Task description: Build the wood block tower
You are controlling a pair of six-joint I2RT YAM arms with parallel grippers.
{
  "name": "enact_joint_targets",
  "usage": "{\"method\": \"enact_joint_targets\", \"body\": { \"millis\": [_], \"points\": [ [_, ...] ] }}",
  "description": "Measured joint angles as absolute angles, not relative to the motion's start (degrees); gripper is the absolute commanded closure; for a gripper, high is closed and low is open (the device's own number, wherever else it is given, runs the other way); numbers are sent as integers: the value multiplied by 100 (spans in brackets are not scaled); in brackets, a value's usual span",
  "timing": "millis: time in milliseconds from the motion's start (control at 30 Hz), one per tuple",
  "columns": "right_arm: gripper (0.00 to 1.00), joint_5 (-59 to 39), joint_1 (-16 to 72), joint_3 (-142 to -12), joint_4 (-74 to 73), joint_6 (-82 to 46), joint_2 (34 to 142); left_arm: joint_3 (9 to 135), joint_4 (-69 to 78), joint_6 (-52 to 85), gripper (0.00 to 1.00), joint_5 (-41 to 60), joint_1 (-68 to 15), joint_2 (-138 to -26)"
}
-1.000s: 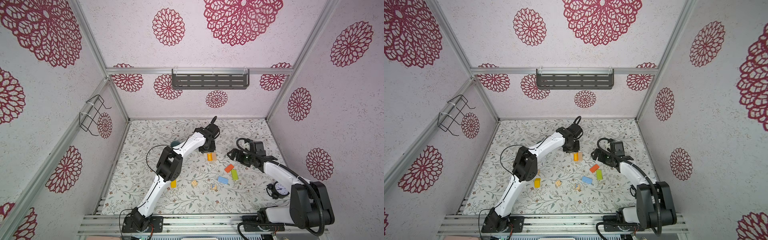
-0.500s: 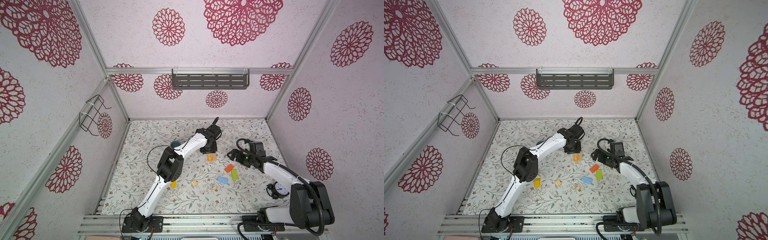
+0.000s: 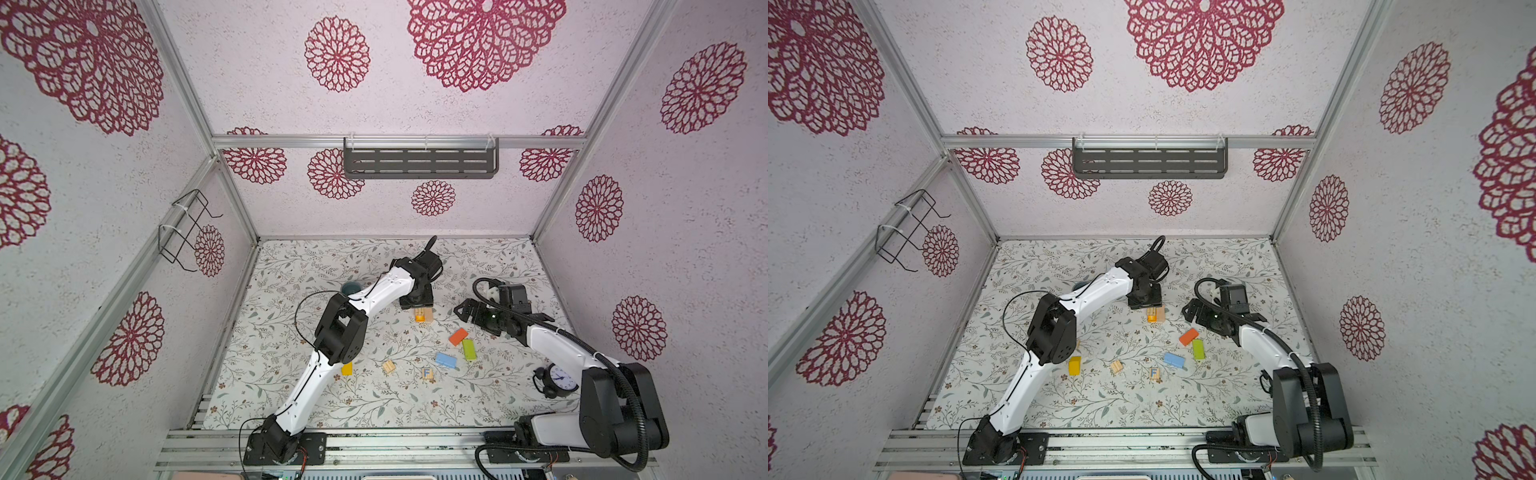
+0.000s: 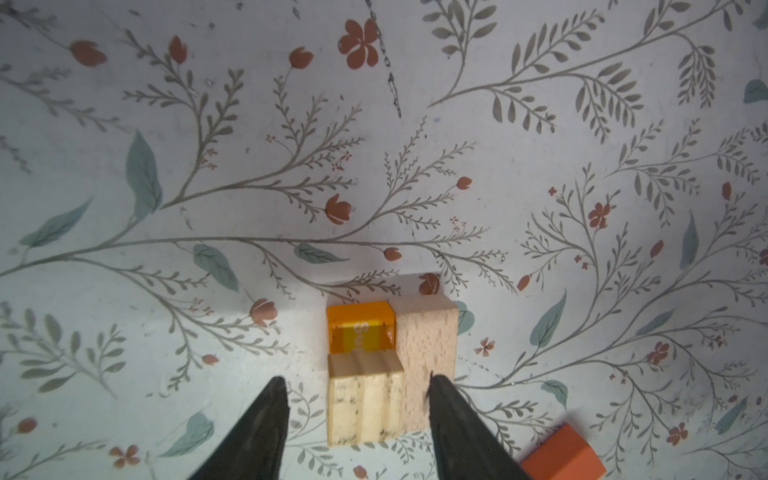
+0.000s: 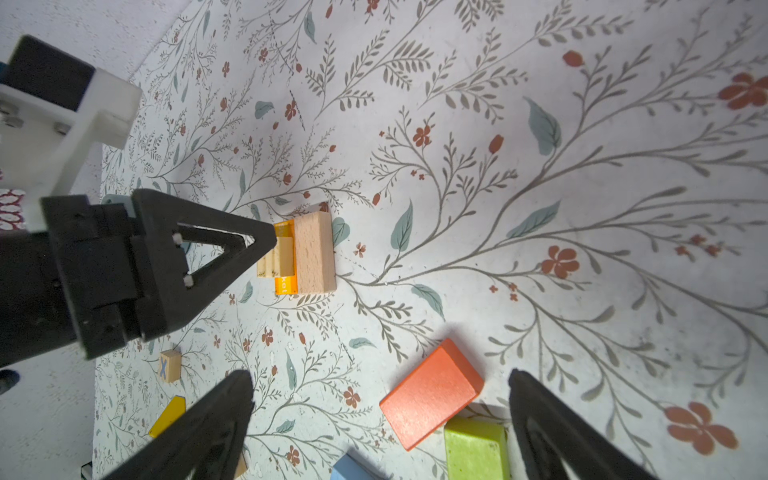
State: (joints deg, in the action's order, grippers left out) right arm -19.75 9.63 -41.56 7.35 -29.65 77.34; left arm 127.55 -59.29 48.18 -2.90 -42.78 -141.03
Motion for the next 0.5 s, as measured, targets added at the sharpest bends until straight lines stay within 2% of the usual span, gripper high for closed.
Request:
{"method": "enact_joint_targets", "body": {
  "millis": [333, 500],
  "points": [
    [14, -1977, 961, -4156, 755, -2958, 7710, 12060, -5918, 4821, 33, -582, -4215, -13347],
    [21, -1970, 974, -4215, 886, -2939, 7712, 11402, -5881, 4768, 24, -733, -4141, -12573]
  ]
}}
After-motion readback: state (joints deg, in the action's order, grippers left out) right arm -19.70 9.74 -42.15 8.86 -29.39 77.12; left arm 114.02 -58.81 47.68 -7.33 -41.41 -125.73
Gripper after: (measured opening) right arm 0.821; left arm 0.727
